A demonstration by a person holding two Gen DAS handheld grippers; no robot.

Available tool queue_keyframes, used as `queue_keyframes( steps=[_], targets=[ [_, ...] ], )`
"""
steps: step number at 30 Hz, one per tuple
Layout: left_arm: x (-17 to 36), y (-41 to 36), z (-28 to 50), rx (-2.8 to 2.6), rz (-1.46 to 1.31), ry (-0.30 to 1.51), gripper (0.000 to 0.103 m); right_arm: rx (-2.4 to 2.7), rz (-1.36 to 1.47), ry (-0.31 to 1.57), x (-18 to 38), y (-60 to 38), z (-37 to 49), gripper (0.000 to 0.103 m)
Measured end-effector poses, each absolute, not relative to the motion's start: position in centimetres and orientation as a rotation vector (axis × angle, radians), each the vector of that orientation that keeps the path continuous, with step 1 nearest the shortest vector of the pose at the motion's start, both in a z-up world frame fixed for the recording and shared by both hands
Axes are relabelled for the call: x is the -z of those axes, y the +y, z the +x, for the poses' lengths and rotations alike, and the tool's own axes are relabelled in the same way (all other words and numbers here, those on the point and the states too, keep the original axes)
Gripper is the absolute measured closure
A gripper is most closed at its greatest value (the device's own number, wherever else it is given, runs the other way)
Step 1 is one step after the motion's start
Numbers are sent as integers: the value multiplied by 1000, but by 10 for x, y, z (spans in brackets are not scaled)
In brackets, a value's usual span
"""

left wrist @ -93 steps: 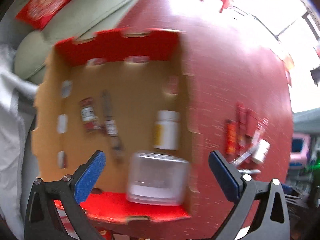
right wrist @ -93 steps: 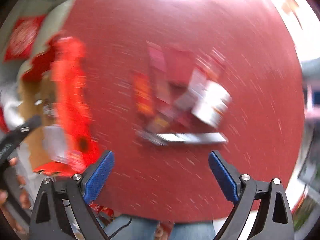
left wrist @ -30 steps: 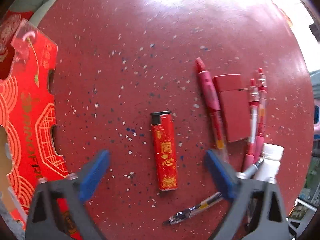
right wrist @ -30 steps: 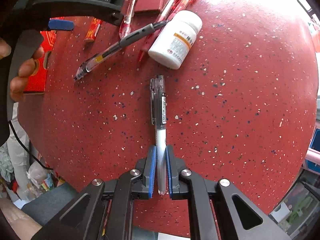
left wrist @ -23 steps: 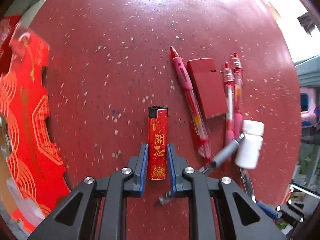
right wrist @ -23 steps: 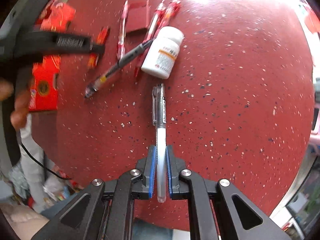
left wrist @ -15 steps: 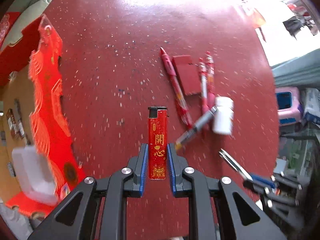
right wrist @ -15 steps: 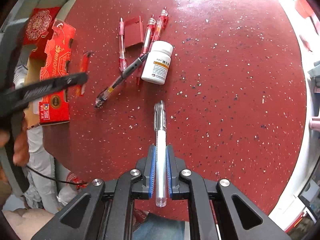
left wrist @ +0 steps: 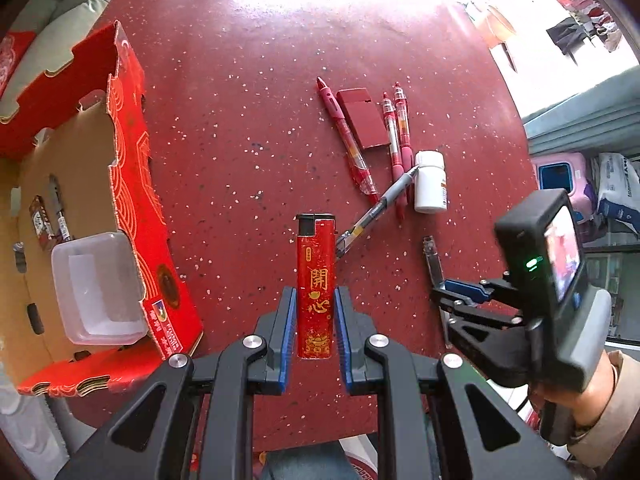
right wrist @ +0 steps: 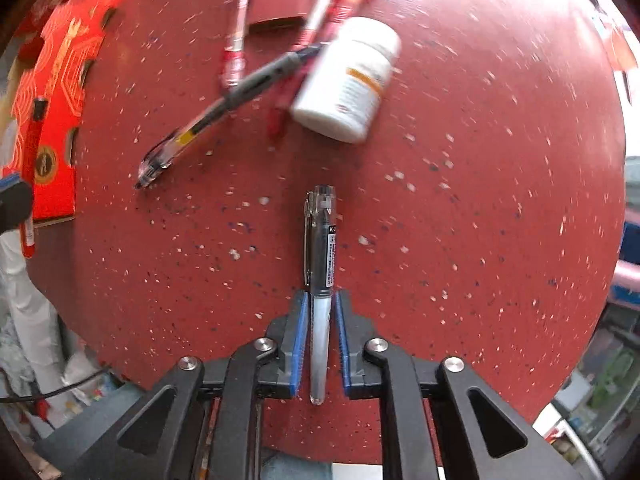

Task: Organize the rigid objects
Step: 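Carry the lighter and the clear pen with both tools over the box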

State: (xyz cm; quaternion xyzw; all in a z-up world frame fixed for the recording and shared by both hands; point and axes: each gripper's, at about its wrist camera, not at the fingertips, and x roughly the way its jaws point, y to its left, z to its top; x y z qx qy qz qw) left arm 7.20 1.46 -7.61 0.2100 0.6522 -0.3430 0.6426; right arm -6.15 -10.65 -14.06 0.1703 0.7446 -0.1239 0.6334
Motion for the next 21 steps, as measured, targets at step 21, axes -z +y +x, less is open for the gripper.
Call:
queue_keyframes(
  steps=[21],
  targets=[
    [12, 76, 108, 633, 284, 1360, 83, 139, 398, 1407, 4, -73, 8, 92]
  ],
)
